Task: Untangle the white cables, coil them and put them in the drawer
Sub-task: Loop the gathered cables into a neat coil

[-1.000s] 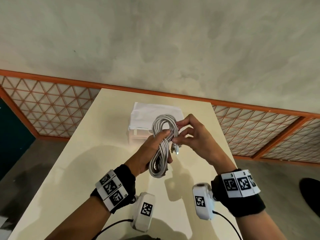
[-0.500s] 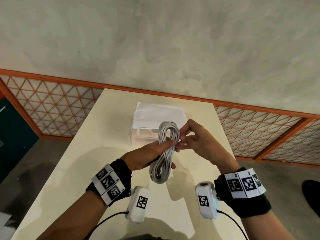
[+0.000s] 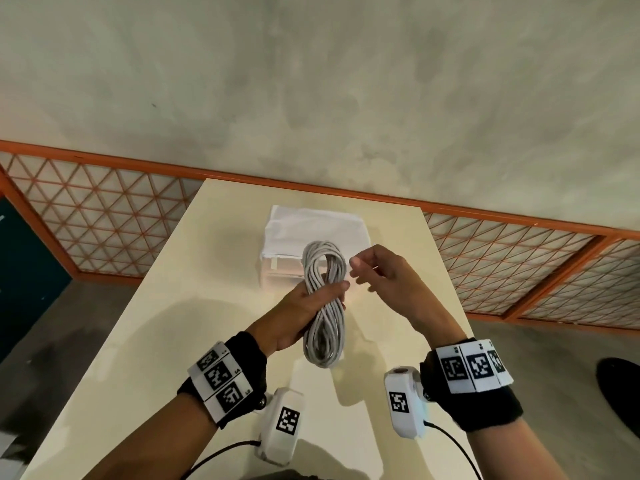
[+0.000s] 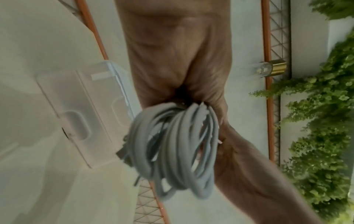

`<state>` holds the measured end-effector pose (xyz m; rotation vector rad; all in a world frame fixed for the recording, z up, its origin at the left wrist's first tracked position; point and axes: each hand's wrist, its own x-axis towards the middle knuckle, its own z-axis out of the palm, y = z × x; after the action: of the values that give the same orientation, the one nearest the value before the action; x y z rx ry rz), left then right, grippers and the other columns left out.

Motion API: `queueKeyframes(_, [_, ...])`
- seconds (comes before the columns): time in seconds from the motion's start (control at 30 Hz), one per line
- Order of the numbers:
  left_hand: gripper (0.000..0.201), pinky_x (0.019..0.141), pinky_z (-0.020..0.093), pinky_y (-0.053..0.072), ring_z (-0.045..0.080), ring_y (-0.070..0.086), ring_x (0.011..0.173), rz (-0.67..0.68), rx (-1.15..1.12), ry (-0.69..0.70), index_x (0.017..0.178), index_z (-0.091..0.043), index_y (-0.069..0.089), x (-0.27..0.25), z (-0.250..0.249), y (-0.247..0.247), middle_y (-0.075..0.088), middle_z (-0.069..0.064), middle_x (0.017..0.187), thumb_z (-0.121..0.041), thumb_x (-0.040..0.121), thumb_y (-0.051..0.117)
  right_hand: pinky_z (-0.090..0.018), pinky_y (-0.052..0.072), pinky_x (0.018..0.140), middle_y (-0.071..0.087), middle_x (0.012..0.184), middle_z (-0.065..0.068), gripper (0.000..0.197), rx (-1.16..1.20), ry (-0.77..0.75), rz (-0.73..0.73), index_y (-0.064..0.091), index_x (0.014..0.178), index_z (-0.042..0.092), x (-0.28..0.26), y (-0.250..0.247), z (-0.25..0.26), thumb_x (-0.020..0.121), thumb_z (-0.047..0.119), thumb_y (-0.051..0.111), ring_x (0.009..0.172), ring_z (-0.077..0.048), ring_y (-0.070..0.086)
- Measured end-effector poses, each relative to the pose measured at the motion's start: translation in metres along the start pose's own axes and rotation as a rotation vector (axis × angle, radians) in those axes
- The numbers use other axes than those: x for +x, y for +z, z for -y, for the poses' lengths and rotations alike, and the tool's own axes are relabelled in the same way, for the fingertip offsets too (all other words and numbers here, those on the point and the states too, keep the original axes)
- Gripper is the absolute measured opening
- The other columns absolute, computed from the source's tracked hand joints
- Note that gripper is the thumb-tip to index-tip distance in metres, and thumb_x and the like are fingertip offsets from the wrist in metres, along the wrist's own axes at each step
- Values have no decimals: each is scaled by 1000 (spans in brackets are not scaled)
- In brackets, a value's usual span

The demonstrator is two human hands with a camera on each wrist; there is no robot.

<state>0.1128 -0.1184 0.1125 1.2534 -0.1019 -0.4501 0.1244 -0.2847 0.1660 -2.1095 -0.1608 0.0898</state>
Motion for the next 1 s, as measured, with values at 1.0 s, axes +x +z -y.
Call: queueKeyframes(1.0, [56, 93, 33, 49, 22, 65, 102, 85, 117, -10, 110, -8, 65, 0, -23, -31, 68, 12, 106, -36, 64, 79, -35, 52, 81, 68, 90, -5, 36, 474, 136, 474, 65, 102, 15, -7, 63, -2, 67, 19, 71, 90, -20, 65])
